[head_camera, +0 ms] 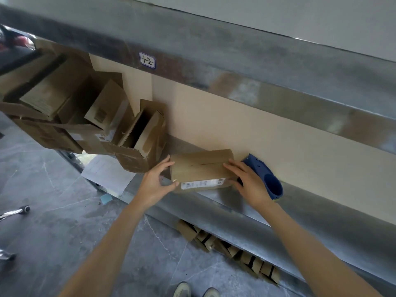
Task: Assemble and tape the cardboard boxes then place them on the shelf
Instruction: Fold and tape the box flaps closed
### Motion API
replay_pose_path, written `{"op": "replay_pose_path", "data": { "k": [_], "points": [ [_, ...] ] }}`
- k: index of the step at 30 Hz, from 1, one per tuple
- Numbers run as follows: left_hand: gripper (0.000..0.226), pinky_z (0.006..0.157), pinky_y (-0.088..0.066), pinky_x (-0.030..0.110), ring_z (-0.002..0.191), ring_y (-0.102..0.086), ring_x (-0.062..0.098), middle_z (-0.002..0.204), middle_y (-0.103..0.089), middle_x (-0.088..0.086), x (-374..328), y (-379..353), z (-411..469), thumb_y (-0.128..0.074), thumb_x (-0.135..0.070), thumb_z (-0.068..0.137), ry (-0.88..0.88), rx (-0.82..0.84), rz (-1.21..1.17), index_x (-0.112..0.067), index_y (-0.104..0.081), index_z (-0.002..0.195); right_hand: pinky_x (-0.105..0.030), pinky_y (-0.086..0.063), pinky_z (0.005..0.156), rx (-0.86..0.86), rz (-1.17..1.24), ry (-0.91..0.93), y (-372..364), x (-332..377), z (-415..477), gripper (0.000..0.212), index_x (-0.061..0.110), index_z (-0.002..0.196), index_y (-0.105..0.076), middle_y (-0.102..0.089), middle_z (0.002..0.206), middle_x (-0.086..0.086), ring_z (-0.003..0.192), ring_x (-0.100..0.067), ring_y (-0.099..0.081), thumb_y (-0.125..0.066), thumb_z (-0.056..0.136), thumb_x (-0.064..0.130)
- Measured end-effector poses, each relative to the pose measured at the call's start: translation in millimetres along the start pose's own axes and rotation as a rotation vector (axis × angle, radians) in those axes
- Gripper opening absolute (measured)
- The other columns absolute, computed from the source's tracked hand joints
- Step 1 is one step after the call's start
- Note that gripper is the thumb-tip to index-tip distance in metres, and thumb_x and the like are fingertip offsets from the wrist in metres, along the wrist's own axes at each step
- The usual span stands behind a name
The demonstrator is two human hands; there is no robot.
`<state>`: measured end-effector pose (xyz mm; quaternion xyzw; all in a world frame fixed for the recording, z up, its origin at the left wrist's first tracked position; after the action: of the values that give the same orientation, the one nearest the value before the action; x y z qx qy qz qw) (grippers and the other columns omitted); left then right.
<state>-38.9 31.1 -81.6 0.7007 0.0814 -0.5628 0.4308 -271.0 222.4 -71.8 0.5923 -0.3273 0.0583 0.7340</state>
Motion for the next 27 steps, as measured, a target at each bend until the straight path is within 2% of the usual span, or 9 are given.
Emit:
{"op": "replay_pose_path", "data": {
  "k": [2,6,10,13,16,18,21,24,27],
  "points": [
    [0.058,0.091,-0.045,0.011,0.125,-0.052,0.007,0.147,-0.049,-0.006,-1,-5,6,-0.078,-0.013,0.084,-0.005,-0.052,0.021,-0.018,-0.055,0.137,-0.028,-0.036,0.109,-0.029,0.062,-0.016,0,-2,-5,0.051,0.025,0.138,-0.054,-0.046,0.145,0.007,0.13,-0.015,-0.045,-0.065,0.093,0.007],
    [0.044,0.09,-0.053,0.026,0.111,-0.057,0.013,0.129,-0.057,0.004,-6,-15,17,-0.071,-0.009,0.088,-0.023,-0.168,0.064,-0.011,-0.06,0.131,-0.029,-0.045,0.102,-0.086,0.173,-0.058,6,-3,-15,0.041,0.022,0.124,-0.067,-0.054,0.127,0.012,0.118,-0.007,-0.052,-0.075,0.085,0.01],
    [0.042,0.091,-0.055,0.037,0.102,-0.054,0.013,0.118,-0.046,-0.006,-12,-23,23,-0.074,-0.017,0.087,-0.017,-0.28,0.114,-0.013,-0.063,0.127,-0.024,-0.052,0.094,-0.086,0.275,-0.064,11,-1,-23,0.039,0.017,0.113,-0.073,-0.061,0.121,0.009,0.112,-0.006,-0.058,-0.082,0.075,0.013],
    [0.05,0.089,-0.055,0.038,0.099,-0.053,0.012,0.119,-0.042,-0.005,-15,-29,23,-0.079,-0.026,0.083,0.004,-0.276,0.077,-0.014,-0.061,0.128,-0.025,-0.052,0.094,-0.094,0.325,-0.062,10,0,-27,0.036,0.013,0.107,-0.075,-0.065,0.116,0.003,0.112,-0.01,-0.06,-0.083,0.073,0.01],
    [0.062,0.098,-0.051,0.044,0.118,-0.05,0.02,0.138,-0.037,0.002,-19,-40,20,-0.081,-0.032,0.08,-0.008,-0.226,0.056,-0.011,-0.056,0.133,-0.025,-0.053,0.091,-0.107,0.338,-0.037,5,7,-29,0.027,0.01,0.1,-0.077,-0.066,0.105,0.001,0.109,-0.011,-0.062,-0.082,0.074,0.006],
    [0.072,0.111,-0.04,0.043,0.14,-0.034,0.024,0.155,-0.022,0.003,-20,-49,17,-0.082,-0.038,0.078,0.016,-0.172,0.046,-0.016,-0.051,0.138,-0.023,-0.054,0.087,-0.117,0.339,-0.016,1,13,-29,0.023,0.009,0.096,-0.078,-0.066,0.099,0.0,0.105,-0.01,-0.063,-0.082,0.074,0.007],
    [0.08,0.113,-0.024,0.036,0.149,-0.015,0.02,0.163,-0.006,-0.006,-22,-57,13,-0.078,-0.052,0.074,0.005,-0.148,0.078,-0.025,-0.047,0.142,-0.021,-0.053,0.085,-0.148,0.337,0.009,-3,21,-28,0.02,0.009,0.093,-0.079,-0.066,0.097,0.0,0.099,-0.009,-0.064,-0.082,0.073,0.007],
    [0.087,0.116,-0.02,0.041,0.151,-0.008,0.017,0.163,-0.016,-0.004,-23,-54,12,-0.067,-0.069,0.069,-0.102,-0.126,0.232,-0.025,-0.049,0.142,-0.018,-0.053,0.084,-0.186,0.344,0.034,-4,20,-30,0.02,0.007,0.092,-0.078,-0.066,0.099,-0.006,0.096,-0.012,-0.065,-0.08,0.074,-0.001],
    [0.091,0.119,-0.024,0.053,0.152,-0.004,0.012,0.162,-0.027,-0.003,-20,-51,16,-0.058,-0.074,0.069,-0.152,-0.074,0.319,-0.023,-0.047,0.143,-0.022,-0.055,0.084,-0.216,0.295,0.075,-5,19,-32,0.02,0.009,0.093,-0.078,-0.067,0.103,-0.005,0.093,-0.012,-0.065,-0.077,0.077,-0.002]
  ]
}}
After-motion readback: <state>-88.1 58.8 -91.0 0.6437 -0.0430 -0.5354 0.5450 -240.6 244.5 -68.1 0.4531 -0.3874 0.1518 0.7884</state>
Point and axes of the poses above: each hand's wrist, its own z-axis towards the middle knuckle, its own y-axis out of the back of the hand, x = y × z, the point moved 3 cm from there along z, towards the middle knuckle
